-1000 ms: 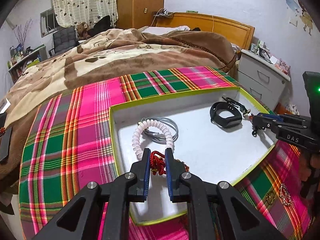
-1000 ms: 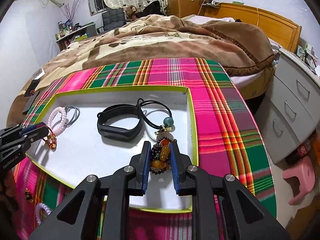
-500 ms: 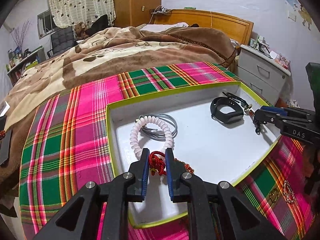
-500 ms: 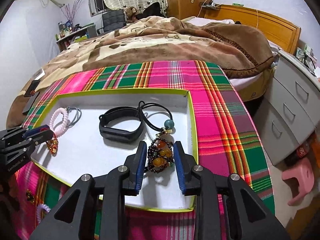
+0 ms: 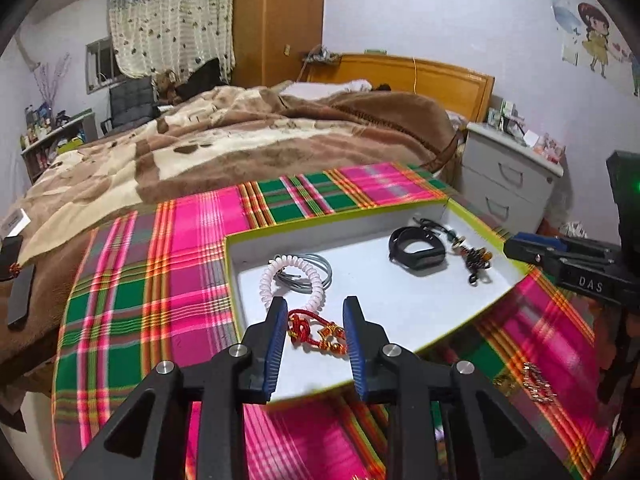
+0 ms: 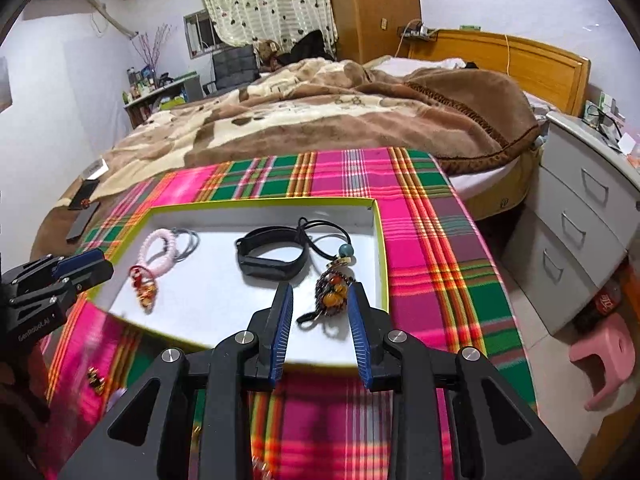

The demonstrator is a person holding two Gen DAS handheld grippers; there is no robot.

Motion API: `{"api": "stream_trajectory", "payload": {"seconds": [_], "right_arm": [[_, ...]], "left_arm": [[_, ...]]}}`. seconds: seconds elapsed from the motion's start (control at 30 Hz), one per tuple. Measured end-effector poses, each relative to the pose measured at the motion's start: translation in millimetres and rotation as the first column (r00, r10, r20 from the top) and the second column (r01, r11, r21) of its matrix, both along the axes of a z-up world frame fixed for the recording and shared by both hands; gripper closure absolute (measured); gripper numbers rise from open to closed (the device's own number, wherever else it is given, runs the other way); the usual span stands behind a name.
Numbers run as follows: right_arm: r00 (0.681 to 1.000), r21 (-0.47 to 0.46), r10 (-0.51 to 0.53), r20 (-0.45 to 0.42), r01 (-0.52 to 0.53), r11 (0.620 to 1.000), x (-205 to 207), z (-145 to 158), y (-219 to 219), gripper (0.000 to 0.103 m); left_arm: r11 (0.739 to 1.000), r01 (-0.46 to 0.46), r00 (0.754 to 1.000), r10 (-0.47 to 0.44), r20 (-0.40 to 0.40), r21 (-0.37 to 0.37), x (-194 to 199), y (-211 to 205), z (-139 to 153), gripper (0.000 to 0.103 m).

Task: Organize jewelry
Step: 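Carry both items into the yellow-rimmed box and open both grippers to release, then withdraw both grippers from the box back toward the remaining jewelry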

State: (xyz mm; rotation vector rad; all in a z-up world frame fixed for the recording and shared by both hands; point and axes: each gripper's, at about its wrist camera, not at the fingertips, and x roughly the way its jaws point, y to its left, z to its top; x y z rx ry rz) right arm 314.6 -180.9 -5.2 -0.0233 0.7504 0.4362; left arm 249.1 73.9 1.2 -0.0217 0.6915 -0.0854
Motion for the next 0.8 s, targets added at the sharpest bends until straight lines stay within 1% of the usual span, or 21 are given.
{"api": "stream_trajectory", "payload": {"seconds": [0.1, 0.27, 0.43, 0.6, 0.8], "right_arm": [[1.0, 0.009, 0.006, 0.021, -0.006, 1.0, -21, 6, -3, 0.074], [0.998, 0.004, 0.025, 0.054, -0.025, 1.0, -60, 11, -7, 0.074], [0.997, 0.014, 0.037, 0.065, -0.038, 0.999, -95, 11, -11, 0.074], [0.997, 0.03, 0.04, 0.059, -0.042, 0.999, -125, 9, -16, 0.074], [0.998, 0.037, 0.04, 0.058, -0.042, 0.998, -157, 6, -21, 0.074]], "left_arm": [[1.0, -0.017, 0.999, 0.017, 0.034, -0.005, -21, -2, 7, 0.075], [1.0, -0.024, 0.997, 0.025, 0.067, -0.015, -53, -10, 13, 0.075], [1.0, -0.024, 0.997, 0.025, 0.07, -0.016, -88, -20, 11, 0.075], [0.999, -0.03, 0.997, 0.033, 0.071, -0.031, -121, -27, 8, 0.075], [0.999, -0.033, 0.996, 0.034, 0.079, -0.024, -156, -34, 8, 0.075]]}}
